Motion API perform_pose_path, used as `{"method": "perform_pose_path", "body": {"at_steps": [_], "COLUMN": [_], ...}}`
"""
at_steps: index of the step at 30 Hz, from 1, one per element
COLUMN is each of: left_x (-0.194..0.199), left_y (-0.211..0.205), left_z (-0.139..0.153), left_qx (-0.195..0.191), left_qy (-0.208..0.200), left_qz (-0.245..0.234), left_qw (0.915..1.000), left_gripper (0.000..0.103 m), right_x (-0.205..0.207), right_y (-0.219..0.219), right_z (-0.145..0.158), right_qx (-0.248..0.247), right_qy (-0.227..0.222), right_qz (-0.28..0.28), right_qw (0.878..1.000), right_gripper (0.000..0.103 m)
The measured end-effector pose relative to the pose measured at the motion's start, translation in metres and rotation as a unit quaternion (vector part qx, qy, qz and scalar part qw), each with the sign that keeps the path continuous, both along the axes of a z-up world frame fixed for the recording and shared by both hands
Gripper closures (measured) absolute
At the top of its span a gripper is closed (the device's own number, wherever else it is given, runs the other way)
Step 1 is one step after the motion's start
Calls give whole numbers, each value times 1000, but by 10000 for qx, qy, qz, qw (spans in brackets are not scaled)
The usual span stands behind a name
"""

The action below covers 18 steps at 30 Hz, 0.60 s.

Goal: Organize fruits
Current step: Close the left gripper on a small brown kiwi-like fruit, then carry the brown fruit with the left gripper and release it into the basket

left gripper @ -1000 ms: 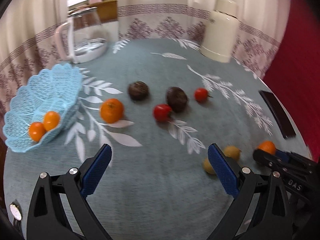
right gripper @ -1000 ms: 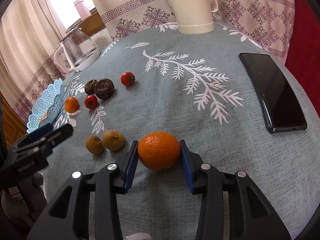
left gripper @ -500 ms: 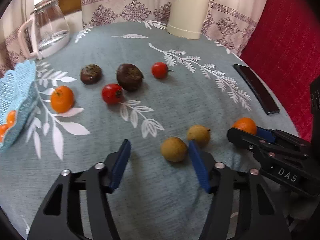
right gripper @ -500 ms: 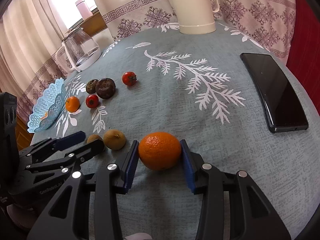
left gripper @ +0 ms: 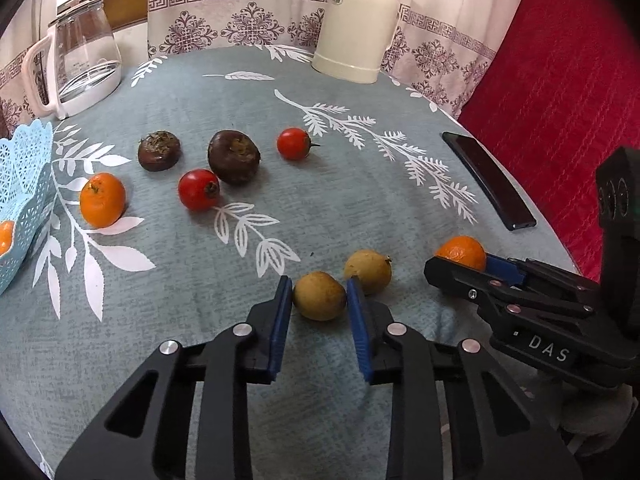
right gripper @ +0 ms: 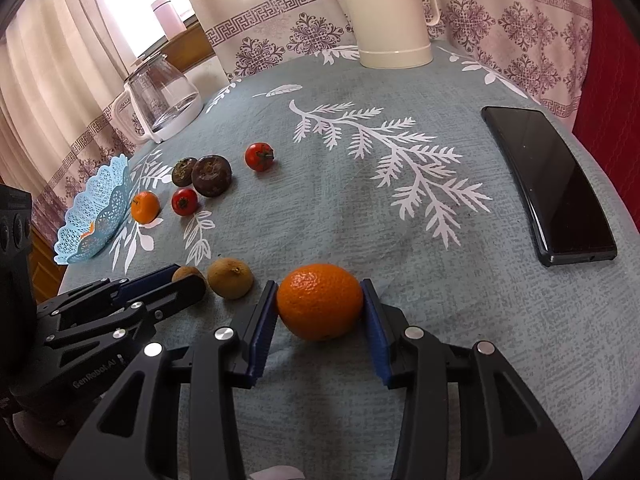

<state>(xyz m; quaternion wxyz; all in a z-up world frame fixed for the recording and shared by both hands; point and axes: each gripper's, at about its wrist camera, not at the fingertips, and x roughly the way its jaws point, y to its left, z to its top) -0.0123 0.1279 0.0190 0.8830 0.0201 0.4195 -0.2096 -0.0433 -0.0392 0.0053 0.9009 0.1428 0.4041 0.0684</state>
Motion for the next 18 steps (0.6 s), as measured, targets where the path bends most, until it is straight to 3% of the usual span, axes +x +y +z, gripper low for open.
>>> {"method": "perform_pose_path", "body": {"at_steps": [11, 18], "left_x": [-3, 1], "left_y": [13, 42], "left_z": [12, 29], "left_qx": [-65, -31], "left_qy": [-160, -431], "left_qz": [265, 825], "left_qw": [9995, 9956], "left_gripper": [74, 74], "right_x": [0, 0], "right_y": [0, 0], "right_z": [0, 1], "right_qx": [-20, -52], "right_qy": [-6, -6], "right_qz": [0, -4], "right_qw": [10000, 10000], "right_gripper": [61, 61]}}
